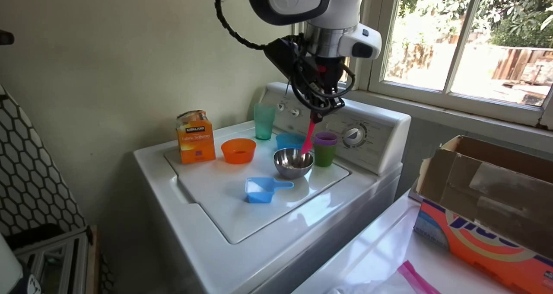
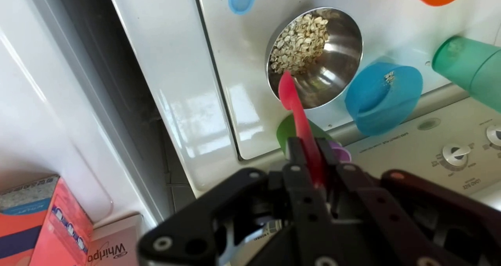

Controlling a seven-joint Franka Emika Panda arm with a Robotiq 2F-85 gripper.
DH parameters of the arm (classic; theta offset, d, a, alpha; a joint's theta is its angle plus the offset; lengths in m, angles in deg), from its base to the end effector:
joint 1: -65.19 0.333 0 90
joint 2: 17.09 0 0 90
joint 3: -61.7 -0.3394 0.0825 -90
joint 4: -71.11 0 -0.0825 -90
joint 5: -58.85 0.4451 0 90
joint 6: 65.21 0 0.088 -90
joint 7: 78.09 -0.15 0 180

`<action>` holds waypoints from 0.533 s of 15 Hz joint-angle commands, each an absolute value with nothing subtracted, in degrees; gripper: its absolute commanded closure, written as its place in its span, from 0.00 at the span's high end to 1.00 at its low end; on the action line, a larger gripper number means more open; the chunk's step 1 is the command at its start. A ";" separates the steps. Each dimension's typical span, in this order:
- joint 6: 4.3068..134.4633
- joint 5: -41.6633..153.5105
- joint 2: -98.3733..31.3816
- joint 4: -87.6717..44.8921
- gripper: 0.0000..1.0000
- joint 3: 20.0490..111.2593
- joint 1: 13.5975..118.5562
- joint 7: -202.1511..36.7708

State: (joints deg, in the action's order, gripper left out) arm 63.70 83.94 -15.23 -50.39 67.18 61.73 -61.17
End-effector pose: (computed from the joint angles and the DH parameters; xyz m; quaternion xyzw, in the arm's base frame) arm 0.6096 -0.0697 0.3976 -0.9788 0.0545 -0.1171 0.1588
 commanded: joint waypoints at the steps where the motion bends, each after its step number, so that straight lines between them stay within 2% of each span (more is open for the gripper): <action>1: 63.31 84.72 -14.94 -50.31 0.03 67.25 61.33 -60.40; 8: 60.01 101.62 -14.01 -49.42 0.03 70.40 59.59 -43.74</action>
State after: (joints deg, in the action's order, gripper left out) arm 63.48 93.54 -14.55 -50.21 68.80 60.74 -52.23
